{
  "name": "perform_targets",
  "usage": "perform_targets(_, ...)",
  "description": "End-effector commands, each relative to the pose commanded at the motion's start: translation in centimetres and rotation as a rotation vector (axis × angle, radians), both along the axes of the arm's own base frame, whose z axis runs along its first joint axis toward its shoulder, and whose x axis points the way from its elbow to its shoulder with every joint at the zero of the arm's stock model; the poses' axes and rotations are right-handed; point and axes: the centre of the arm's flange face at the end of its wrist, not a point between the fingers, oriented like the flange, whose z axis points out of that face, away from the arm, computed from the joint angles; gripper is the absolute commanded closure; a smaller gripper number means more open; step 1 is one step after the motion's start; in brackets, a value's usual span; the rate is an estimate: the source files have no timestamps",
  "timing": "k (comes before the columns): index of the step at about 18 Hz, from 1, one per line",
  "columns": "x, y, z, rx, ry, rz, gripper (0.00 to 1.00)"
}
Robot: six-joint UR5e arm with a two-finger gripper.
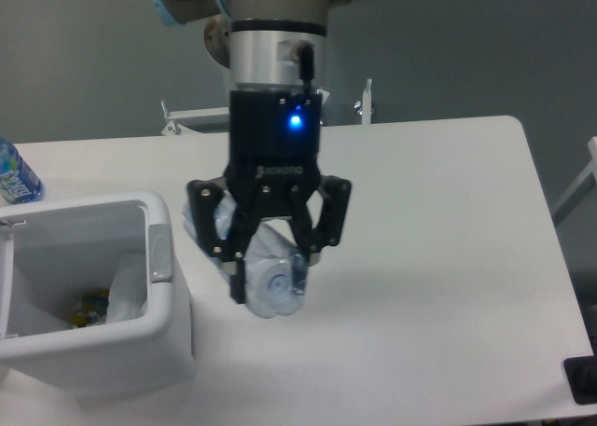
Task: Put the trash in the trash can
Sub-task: 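Carry the bottle over the white bin and lower it inside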
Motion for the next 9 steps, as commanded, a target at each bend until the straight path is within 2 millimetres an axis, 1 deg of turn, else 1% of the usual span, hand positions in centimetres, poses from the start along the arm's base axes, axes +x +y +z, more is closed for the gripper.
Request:
perform_targets(4,2.5,2.5,-1.1,-0.010,-0.007,-0.055,0.41)
perform_targets(6,4.3,4.2,-2.0,-0.016,-0.011,-0.092,0.41)
perform_targets(9,6.9,5.7,-3.1,-0.030,-0.022,-0.133,0.41)
